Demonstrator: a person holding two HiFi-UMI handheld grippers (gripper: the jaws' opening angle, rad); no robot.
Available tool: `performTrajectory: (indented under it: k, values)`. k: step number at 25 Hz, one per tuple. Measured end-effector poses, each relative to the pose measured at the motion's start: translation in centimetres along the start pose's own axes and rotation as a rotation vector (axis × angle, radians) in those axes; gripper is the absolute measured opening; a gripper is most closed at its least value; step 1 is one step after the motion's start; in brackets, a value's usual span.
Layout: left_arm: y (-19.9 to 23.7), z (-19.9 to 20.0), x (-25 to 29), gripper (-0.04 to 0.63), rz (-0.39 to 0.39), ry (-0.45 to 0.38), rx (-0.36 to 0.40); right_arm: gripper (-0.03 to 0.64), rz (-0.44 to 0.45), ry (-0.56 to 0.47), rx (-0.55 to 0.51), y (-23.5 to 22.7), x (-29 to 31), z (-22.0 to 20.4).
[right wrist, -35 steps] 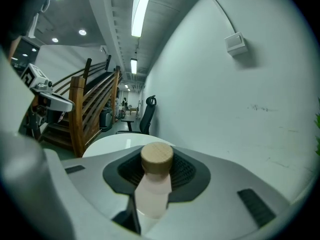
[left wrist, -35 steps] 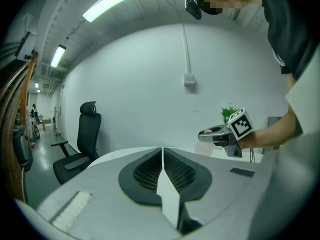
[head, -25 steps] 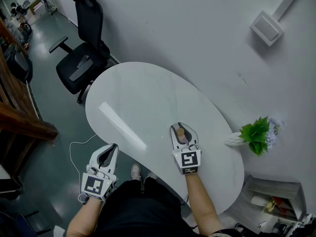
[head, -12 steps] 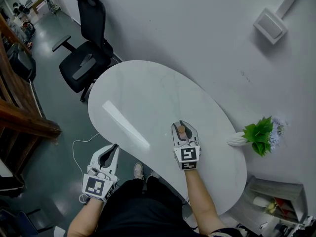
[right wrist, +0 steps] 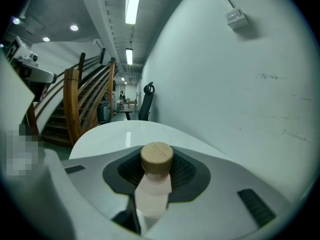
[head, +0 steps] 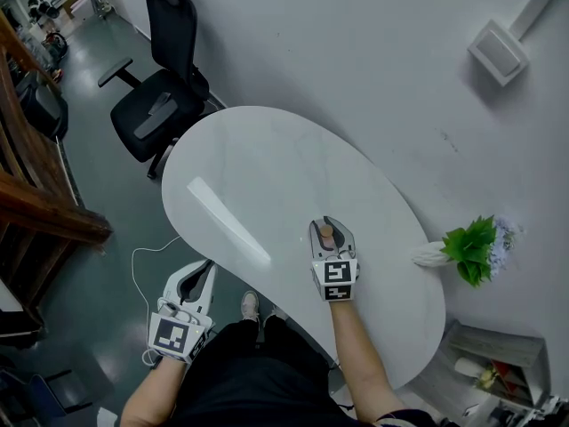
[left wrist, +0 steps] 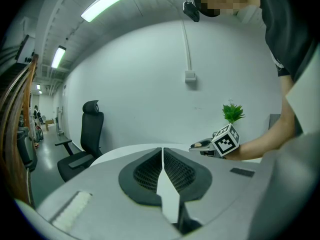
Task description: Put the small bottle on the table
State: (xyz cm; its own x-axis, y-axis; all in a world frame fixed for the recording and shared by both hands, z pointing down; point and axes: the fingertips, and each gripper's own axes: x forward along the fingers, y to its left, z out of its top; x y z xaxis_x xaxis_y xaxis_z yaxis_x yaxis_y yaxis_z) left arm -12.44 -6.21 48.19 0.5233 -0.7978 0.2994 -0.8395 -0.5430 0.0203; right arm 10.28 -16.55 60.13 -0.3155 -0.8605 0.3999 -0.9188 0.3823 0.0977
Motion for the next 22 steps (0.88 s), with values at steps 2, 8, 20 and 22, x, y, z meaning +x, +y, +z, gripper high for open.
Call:
performTrajectory:
  k: [2,8,20,22]
  values:
    - [0.0,-0.1,0.0,0.014,0.0,0.002,-0.001,0.103,0.004,0.012,0.008,0.1,0.3,-0.6]
    - [0.3,-0.4,0.1,0.014,0.001,0.017,-0.001,0.103,-0.005,0.027,0.039,0.1,0.8,-1.5]
    - [0.3,-0.7,0.3,0.014,0.0,0.032,0.001,0.103,-0.014,0.045,0.057,-0.4,1.4,-2.6]
    - [0.3,-0.7,0.3,0.014,0.0,0.034,0.001,0.103,-0.018,0.045,0.057,-0.4,1.5,-2.8]
